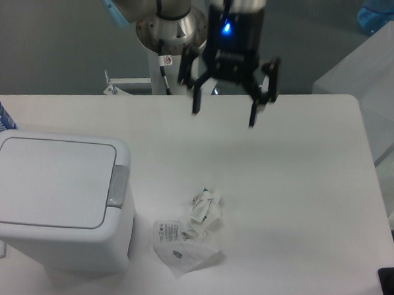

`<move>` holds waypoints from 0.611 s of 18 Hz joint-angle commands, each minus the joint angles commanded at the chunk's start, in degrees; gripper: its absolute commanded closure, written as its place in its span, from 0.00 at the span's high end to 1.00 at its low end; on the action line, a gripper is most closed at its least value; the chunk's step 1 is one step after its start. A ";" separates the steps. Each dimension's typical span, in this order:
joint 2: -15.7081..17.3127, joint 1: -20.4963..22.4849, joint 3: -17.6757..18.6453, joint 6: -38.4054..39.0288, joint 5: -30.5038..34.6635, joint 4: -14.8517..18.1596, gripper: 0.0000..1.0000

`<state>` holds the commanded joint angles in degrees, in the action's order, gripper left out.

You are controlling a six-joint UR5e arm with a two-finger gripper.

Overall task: Open the trash can
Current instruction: 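Move the open gripper down toward the white trash can's grey button, then lower the gripper finger onto the grey button and press it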

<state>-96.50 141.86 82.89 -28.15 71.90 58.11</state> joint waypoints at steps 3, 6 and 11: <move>-2.46 -1.32 -1.77 7.03 -2.91 -0.36 1.00; -4.83 -1.93 -3.17 10.74 -3.26 -0.45 1.00; -6.60 -2.99 -3.79 16.02 -3.17 -0.80 1.00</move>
<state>-103.09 138.87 79.10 -12.13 68.73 57.30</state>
